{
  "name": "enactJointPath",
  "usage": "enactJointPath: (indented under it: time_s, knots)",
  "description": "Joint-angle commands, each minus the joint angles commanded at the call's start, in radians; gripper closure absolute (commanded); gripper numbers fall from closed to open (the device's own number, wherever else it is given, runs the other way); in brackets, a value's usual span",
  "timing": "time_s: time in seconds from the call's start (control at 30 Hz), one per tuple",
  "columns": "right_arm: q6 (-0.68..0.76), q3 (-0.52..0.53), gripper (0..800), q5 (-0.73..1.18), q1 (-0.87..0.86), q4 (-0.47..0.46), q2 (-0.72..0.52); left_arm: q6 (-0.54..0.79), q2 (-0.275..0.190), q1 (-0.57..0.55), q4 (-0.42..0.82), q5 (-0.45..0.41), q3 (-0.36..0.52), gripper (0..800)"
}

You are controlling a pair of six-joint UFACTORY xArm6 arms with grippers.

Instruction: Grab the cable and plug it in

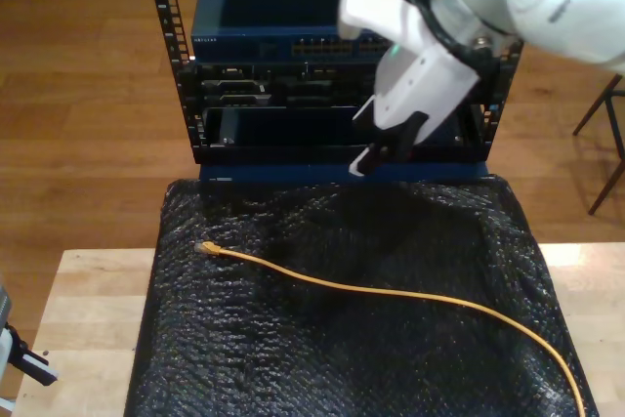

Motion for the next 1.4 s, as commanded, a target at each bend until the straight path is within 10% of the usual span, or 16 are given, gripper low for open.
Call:
enactJointPath:
  time_s: [1.4]
  knots:
    - [-0.074,-0.014,155,0.025,-0.035,0.095,0.015,0.002,0.000,0.000,0.000,0.002,0.000,0]
